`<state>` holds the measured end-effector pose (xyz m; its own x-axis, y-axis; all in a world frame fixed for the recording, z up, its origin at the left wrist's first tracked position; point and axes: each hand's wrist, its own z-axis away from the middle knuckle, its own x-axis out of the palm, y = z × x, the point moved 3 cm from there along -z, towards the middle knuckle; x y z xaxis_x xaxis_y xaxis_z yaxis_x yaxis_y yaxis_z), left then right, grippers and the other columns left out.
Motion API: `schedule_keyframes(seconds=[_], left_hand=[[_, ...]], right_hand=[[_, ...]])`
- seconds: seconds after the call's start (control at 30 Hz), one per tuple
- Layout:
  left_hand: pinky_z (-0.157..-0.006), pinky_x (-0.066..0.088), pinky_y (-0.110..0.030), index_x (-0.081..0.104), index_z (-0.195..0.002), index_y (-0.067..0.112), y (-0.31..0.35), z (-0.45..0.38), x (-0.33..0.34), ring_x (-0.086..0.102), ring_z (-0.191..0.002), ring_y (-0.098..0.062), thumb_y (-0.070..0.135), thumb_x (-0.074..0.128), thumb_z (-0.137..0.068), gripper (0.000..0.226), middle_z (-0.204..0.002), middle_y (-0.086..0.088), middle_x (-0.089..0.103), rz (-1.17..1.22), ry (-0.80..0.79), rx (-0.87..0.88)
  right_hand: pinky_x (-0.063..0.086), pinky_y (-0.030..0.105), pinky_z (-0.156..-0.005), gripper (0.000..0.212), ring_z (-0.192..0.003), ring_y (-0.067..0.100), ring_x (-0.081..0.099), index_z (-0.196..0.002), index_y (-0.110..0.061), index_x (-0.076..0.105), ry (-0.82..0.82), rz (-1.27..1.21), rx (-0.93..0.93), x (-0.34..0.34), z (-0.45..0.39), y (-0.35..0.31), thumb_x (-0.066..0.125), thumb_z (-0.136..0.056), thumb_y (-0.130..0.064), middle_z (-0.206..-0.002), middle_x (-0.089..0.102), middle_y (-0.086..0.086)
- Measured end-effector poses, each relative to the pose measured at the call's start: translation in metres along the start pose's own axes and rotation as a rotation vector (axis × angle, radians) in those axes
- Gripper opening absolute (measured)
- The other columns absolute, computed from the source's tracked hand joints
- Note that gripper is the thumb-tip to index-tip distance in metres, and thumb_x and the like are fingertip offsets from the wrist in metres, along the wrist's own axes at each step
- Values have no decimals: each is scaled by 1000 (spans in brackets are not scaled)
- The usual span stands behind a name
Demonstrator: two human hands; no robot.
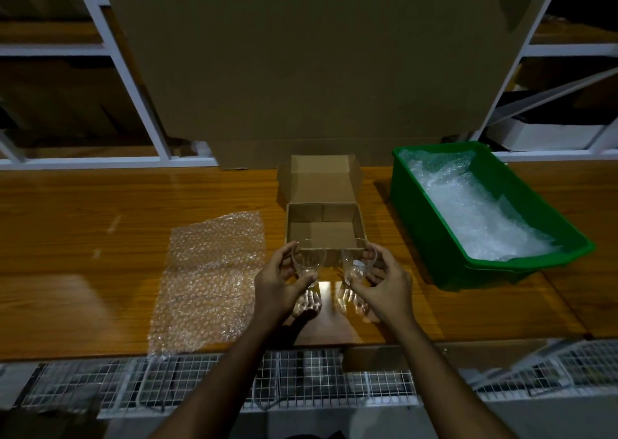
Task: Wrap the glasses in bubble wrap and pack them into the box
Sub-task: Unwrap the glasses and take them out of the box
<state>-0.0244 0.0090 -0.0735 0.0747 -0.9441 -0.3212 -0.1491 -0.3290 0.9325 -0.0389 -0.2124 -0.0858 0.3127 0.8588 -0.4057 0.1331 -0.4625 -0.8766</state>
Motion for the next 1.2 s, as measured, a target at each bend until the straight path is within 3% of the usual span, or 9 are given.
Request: schedule_keyframes(seconds=[0.3,0.43,0.57,0.63,0.73,0.83,0.93,1.07,1.2], left_hand=[[-85,53,-11,55,-138,17,-6,10,-9,59,-110,12,19,89,-71,76,-121,15,62,-56,39,34],[-86,52,-10,54,-139,20,-6,13,-10,57,-109,16,19,89,-72,76,-124,13,62,-59,38,31],[-85,53,-12,50,-143,20,-5,16,-8,60,-106,10,23,90,-71,82,-134,6,61,-68,34,3],[-80,51,-6,45,-146,23,-6,20,-10,58,-100,16,26,91,-70,89,-134,13,57,-90,24,-23],[-78,48,-3,43,-143,28,-8,33,-16,52,-101,27,23,90,-71,86,-124,27,51,-100,21,-21],[-85,52,-12,49,-139,29,-15,49,-30,56,-112,9,26,81,-83,65,-126,19,58,-102,84,-14],[-86,53,-19,55,-131,30,-22,60,-50,58,-111,-4,15,69,-92,45,-126,9,60,-200,183,-40],[-80,41,-2,62,-124,17,-27,72,-81,54,-108,-8,-2,60,-90,39,-120,2,61,-428,236,-16],[-88,47,-32,64,-119,16,-42,75,-125,55,-110,-17,11,54,-84,37,-118,0,63,-573,188,-1]], right_hand=[[54,11,-81,73,-111,0,60,-133,-29,56,-68,-41,-11,11,12,-3,89,-70,-18,-120,63,-13],[52,9,-81,73,-109,-8,57,-136,-27,55,-78,-49,3,15,14,-4,89,-72,-18,-116,59,-21],[55,15,-84,79,-112,-2,60,-137,-35,50,-105,-58,-3,9,14,1,90,-71,-22,-121,62,-15],[55,15,-82,81,-108,-3,61,-138,-31,50,-103,-50,12,6,16,3,91,-68,-23,-119,62,-16],[50,10,-65,60,-90,-2,61,-121,-25,54,56,13,-15,-1,29,1,90,-72,-27,-103,60,-15],[41,13,-58,31,-70,6,52,-102,-20,54,185,101,-226,3,49,-9,71,-83,-37,-88,55,-7],[47,20,-60,15,-73,7,51,-96,-13,59,46,127,-442,29,64,-18,66,-87,-21,-88,56,-4],[55,25,-76,19,-89,15,61,-107,-13,63,-207,100,-549,66,75,-34,62,-88,-14,-102,63,4],[45,20,-94,27,-108,19,58,-113,-10,66,-388,131,-625,105,75,-55,67,-86,-8,-113,64,6]])
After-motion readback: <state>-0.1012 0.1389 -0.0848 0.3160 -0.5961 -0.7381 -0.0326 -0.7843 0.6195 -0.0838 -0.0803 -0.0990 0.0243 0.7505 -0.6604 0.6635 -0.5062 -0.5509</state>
